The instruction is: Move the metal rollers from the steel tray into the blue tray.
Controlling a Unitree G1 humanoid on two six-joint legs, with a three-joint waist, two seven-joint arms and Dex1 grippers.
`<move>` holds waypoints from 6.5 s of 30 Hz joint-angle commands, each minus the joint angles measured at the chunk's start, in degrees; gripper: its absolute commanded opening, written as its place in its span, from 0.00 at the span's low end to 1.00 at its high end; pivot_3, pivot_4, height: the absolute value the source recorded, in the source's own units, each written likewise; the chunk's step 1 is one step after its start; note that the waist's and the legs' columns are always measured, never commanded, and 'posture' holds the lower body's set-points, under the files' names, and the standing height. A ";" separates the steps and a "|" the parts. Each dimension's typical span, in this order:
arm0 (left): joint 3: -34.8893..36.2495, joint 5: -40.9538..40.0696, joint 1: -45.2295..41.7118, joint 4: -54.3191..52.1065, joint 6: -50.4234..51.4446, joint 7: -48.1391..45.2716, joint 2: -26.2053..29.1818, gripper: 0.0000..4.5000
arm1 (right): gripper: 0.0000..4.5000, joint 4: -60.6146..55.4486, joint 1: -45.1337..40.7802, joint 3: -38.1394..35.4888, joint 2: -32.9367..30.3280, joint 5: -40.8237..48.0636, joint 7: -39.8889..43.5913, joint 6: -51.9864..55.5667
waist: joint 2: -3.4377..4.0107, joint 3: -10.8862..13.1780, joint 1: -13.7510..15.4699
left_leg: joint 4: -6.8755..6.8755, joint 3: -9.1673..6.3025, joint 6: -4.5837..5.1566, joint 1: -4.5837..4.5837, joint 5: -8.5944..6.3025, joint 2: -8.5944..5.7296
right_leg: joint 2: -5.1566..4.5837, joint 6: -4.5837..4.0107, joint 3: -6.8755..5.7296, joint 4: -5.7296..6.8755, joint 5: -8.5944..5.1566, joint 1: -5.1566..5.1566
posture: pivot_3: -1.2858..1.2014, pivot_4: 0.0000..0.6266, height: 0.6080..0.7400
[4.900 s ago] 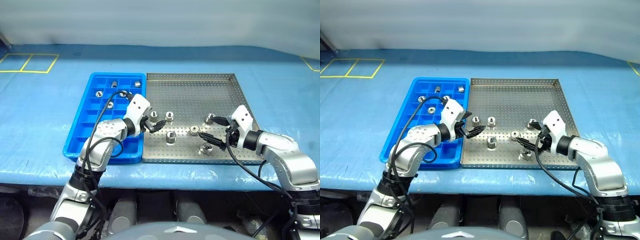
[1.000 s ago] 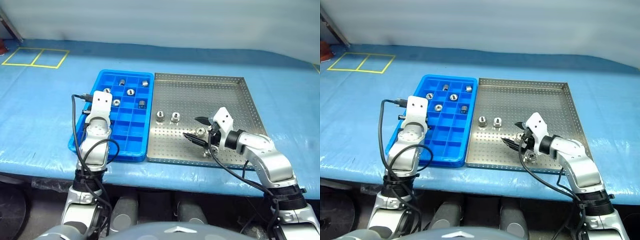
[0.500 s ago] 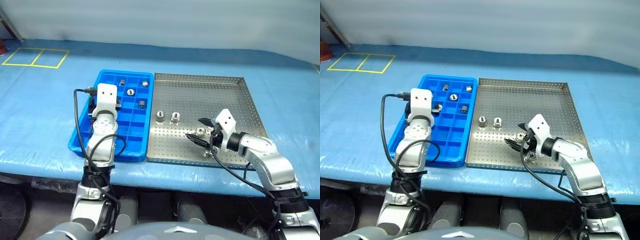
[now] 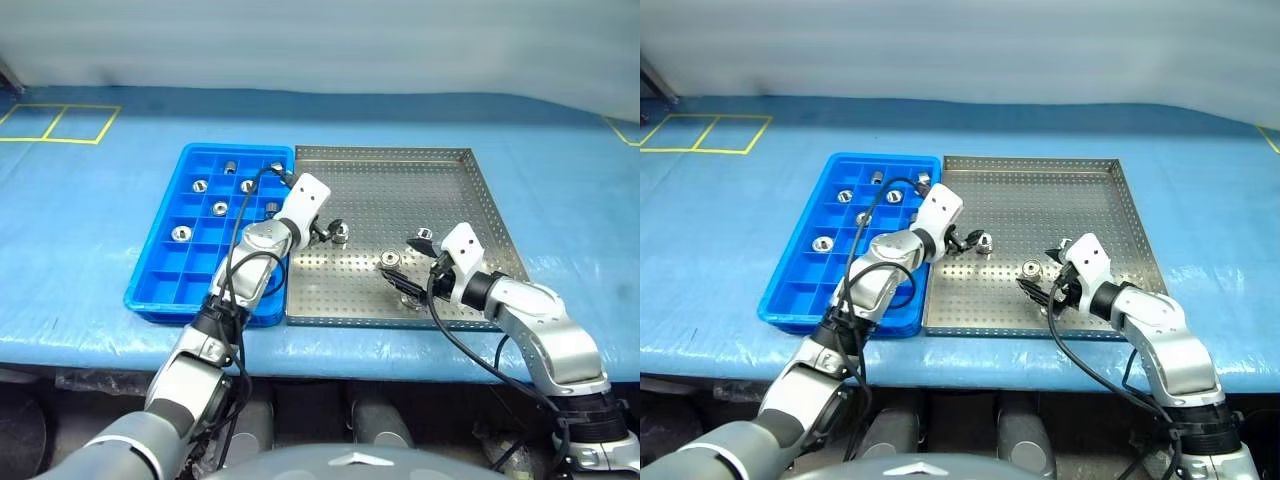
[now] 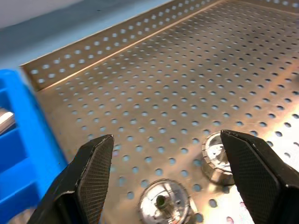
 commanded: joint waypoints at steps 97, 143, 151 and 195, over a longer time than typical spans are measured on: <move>23.56 -60.95 10.96 -9.93 16.16 -6.55 -14.62 0.37 | 0.59 -5.87 -9.08 1.82 21.97 16.80 -16.11 5.72 | 0.02 -0.01 -2.41 | -0.07 -0.03 0.01 -0.03 0.00 0.01 | 0.04 -0.05 0.03 -0.02 -0.03 -0.05 | 0.51 0.24 1.00; 24.00 -57.56 11.23 -11.11 8.98 -6.40 -10.86 0.37 | 0.40 -5.09 -7.06 4.94 16.82 8.92 -18.25 6.41 | 0.02 -0.01 -2.23 | -0.10 -0.03 0.01 -0.09 0.00 0.01 | 0.04 -0.05 0.03 -0.08 -0.03 -0.10 | 0.52 0.24 1.00; 22.92 -56.68 13.50 -14.81 9.65 -4.26 -9.71 0.37 | 0.40 -5.12 -6.69 12.83 2.86 -8.92 -20.91 8.46 | 0.01 0.00 -2.09 | -0.14 -0.02 0.01 -0.13 0.00 0.00 | 0.01 -0.06 0.03 -0.12 -0.04 -0.15 | 0.52 0.24 1.00; 25.38 -32.17 44.17 -64.45 17.58 20.08 15.77 0.37 | 0.40 -9.21 -10.62 6.81 5.39 3.31 -1.19 1.31 | -0.27 0.17 2.73 | -0.24 -0.04 -0.01 -0.13 -0.02 0.13 | -0.01 -0.18 -0.15 -0.11 -0.11 -0.22 | 0.63 0.24 1.00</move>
